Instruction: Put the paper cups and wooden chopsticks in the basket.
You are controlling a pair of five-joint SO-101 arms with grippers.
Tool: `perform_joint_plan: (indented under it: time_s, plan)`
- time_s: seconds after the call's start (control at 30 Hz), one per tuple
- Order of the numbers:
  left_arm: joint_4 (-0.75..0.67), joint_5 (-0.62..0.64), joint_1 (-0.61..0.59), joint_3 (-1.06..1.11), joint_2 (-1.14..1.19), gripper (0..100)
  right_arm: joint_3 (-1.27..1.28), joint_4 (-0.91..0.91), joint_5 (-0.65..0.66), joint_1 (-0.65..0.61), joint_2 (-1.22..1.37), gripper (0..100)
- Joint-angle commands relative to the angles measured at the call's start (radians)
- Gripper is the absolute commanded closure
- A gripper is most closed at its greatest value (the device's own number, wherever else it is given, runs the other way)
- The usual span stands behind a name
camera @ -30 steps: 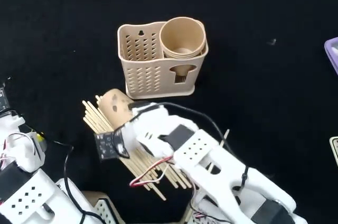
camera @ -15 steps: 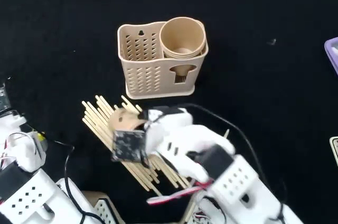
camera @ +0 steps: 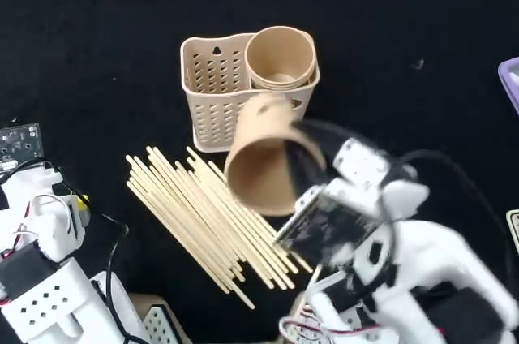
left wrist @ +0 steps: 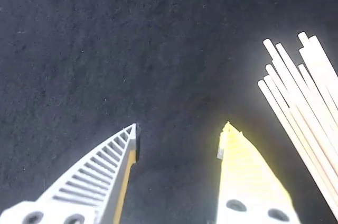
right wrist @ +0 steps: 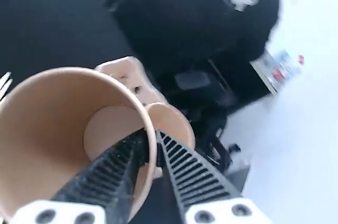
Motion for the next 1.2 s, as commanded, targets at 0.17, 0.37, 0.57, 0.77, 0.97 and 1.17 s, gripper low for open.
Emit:
perform_joint_plan:
  time_s: [0.17, 0.37, 0.57, 0.77, 0.97, 1.17]
  plan:
    - [0.008, -0.005, 0.018, -0.042, -0.003, 75, -0.619, 0.135, -0.135, 0.258, 0.556, 98.8]
    - [0.008, -0.005, 0.018, -0.042, -0.005, 75, -1.029, 0.285, -0.279, 0.356, 0.929, 98.8]
    - [0.0, -0.006, 0.019, 0.008, -0.011, 75, -1.33, 0.367, -0.423, 0.354, 1.168, 98.8]
    - [0.0, -0.008, 0.019, 0.018, -0.011, 75, -1.44, 0.367, -0.491, 0.318, 1.262, 98.8]
    - [0.0, -0.008, 0.019, 0.018, -0.011, 75, -1.4, 0.37, -0.552, 0.269, 1.267, 98.8]
    - [0.003, -0.008, 0.019, 0.018, -0.011, 75, -1.308, 0.39, -0.568, 0.275, 1.265, 98.8]
